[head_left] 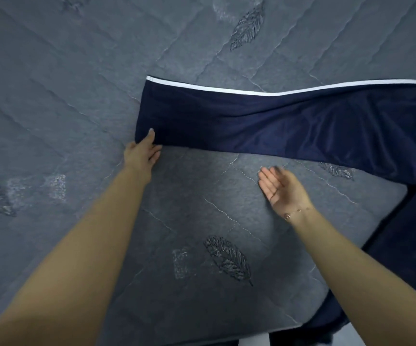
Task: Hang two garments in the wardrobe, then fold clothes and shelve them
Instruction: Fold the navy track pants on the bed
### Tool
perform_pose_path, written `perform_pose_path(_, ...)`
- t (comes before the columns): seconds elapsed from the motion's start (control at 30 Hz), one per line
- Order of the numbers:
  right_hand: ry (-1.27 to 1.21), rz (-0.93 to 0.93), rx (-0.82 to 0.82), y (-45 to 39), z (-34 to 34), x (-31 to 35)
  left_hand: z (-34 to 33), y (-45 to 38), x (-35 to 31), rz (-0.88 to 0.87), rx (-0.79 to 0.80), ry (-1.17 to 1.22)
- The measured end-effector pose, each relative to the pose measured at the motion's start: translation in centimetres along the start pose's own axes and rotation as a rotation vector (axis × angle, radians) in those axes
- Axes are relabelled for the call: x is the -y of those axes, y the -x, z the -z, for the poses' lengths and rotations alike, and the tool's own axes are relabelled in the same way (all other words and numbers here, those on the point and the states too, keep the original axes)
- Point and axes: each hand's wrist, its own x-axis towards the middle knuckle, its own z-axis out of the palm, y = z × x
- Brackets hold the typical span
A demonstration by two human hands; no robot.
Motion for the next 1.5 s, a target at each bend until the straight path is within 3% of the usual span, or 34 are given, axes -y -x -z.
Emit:
perform_pose_path(0.13,-0.206,0.168,-0.045,-1.8,-1.7,2.4,-0.9,-0.1,-0.3,0.023,-0.057,0.146)
perform_pose_path(0.23,-0.341,0.226,-0.173,-3.5,-2.7,4.5,0.0,1.3,0.2,-0.026,-0.127,0.202)
perform_pose_path(0.33,-0.276,0.23,-0.326,-2.8,-1.0,4.0,2.7,4.3,2.8,-0.047,-0.17,0.19)
perform_pose_path(0.63,-0.035,0.146,-0.361,2.0,8.3,-3.7,11.6,11.1,11.2,0.099,-0.206,0.141)
perform_pose_path(0.83,0.099,0.125,-0.406,1.4,9.0,-4.7,11.7,8.9,8.8,0.04,-0.158,0.07)
perform_pose_path(0.9,0.122,0.115,-0.401,1.3,8.8,-4.8,11.2,7.9,8.1,0.012,-0.224,0.042)
perform_pose_path(1.03,0.058,0.095,-0.274,1.4,7.9,-5.4,10.9,6.8,7.6,-0.002,-0.359,0.22)
perform_pose_path(1.13,0.0,0.116,-0.216,2.0,7.6,-5.8,10.5,7.1,8.0,-0.132,-0.446,0.029)
perform_pose_path(1.27,-0.013,0.1,-0.218,3.0,8.5,-5.0,8.8,8.9,8.4,-0.406,-0.602,-0.788)
perform_pose_path(1.33,-0.047,0.093,-0.21,3.5,9.7,-3.9,6.1,10.3,9.1,-0.606,-0.481,-0.976)
perform_pose_path(1.5,-0.103,0.139,-0.175,3.8,13.5,1.6,-5.1,14.2,14.6,-0.853,0.191,-1.179)
